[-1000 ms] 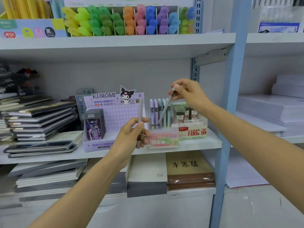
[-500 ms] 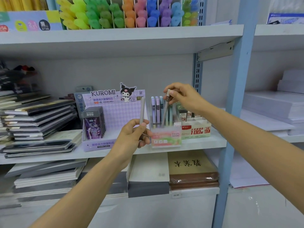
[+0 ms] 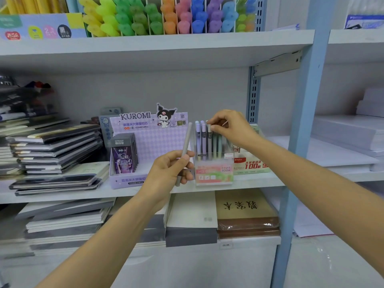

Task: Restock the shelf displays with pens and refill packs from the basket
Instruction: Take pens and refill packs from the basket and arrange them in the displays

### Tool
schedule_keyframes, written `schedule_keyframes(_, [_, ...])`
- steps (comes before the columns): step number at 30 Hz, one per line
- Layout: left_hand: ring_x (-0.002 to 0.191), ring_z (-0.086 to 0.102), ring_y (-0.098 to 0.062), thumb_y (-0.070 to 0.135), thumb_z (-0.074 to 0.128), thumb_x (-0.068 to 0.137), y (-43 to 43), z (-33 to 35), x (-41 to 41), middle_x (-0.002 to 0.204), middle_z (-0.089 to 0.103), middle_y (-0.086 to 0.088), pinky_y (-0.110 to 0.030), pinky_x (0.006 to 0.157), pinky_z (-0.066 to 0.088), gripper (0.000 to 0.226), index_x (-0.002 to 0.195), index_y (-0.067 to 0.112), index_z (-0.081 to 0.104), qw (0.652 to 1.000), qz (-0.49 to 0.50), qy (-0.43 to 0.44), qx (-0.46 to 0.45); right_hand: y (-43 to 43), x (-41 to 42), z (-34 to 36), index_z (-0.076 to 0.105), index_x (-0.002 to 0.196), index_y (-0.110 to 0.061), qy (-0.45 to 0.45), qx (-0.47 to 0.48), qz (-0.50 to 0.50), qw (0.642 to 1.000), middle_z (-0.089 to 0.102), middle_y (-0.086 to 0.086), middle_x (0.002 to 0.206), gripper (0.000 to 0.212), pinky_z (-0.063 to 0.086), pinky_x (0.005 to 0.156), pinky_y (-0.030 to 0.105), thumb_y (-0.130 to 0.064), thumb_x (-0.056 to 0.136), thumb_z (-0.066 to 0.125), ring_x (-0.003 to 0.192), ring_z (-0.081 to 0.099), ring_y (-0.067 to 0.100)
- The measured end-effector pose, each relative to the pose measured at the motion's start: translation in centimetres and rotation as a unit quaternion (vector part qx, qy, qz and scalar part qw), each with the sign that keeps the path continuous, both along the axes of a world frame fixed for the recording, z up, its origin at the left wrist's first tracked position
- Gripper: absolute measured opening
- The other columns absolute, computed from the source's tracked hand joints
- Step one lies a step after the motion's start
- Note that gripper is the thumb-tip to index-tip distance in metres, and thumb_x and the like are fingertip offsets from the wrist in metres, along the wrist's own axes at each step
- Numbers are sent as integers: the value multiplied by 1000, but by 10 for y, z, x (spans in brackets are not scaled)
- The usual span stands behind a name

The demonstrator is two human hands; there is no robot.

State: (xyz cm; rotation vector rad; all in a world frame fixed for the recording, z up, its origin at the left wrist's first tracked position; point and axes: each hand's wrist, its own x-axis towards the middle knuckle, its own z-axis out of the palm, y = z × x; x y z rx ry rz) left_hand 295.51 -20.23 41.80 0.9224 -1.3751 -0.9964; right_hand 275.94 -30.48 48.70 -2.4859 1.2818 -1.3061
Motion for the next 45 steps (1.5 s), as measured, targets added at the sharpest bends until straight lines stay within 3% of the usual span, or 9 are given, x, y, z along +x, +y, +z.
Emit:
schedule_keyframes(3, [55,57,-10,15,54,98,2,2,0,68,63,2,-17,50,43,18,106,11,69,1000,-7,-1,-5,10,1,3,67,116,-22,-51,-6,41,998,58,-11,97,24,45,75,16,-29,94,61,81,56,1])
schedule_keyframes(7, [55,60,-10,12,57,95,5,5,-4,70,67,-2,-17,51,46,20,110,3,67,1000,-30,-4,-5,31,-1,6,70,111,-23,-117,155,261,946,70,8,105,22,57,82,29,-22,90,66,91,67,23])
schedule_keyframes(13, [81,73,-21,7,75,68,7,13,4,103,74,-14,-22,68,57,50,116,2,62,989,-79,124,-23,40,-23,-5,73,96,-5,-160,188,251,936,72,1,75,12,54,66,17,-8,86,68,67,66,9])
schedule_keyframes(18, [71,70,-14,12,70,75,6,12,-5,80,74,-5,-19,65,55,27,102,7,69,986,-17,152,-60,47,-31,-20,73,96,-8,-101,237,273,927,73,12,85,15,57,68,22,-17,85,69,72,69,18])
schedule_keyframes(27, [78,72,-13,12,65,91,6,23,-26,85,77,-1,-19,68,54,10,96,15,72,989,44,-18,-142,61,-11,6,66,119,-32,-55,138,241,959,70,-10,110,26,56,89,29,-33,94,59,103,65,8])
schedule_keyframes(30, [66,68,-7,9,65,91,3,25,-33,75,75,2,-17,63,53,11,91,18,72,985,54,-49,-155,65,3,14,72,112,-23,-4,131,245,961,68,-4,105,23,55,89,34,-28,91,66,98,64,17])
schedule_keyframes(33, [80,70,-10,12,67,90,0,24,-31,87,75,4,-22,76,55,13,100,20,71,980,81,-85,-162,64,3,17,73,104,-15,-34,127,239,962,72,-2,97,16,55,90,34,-21,90,67,95,67,19])
schedule_keyframes(38, [121,46,-4,26,58,96,-5,7,-16,130,55,11,-22,101,34,38,133,23,53,874,181,-357,-273,46,-20,28,66,95,-9,-276,15,136,951,73,7,83,7,54,62,20,-14,90,66,69,70,13])
schedule_keyframes(45, [136,36,-14,10,57,93,-9,-16,-9,148,43,1,-22,108,23,52,144,13,43,792,169,-500,-308,13,-26,-6,67,92,-10,-191,56,31,980,73,5,79,8,60,71,28,-17,88,69,69,72,13])
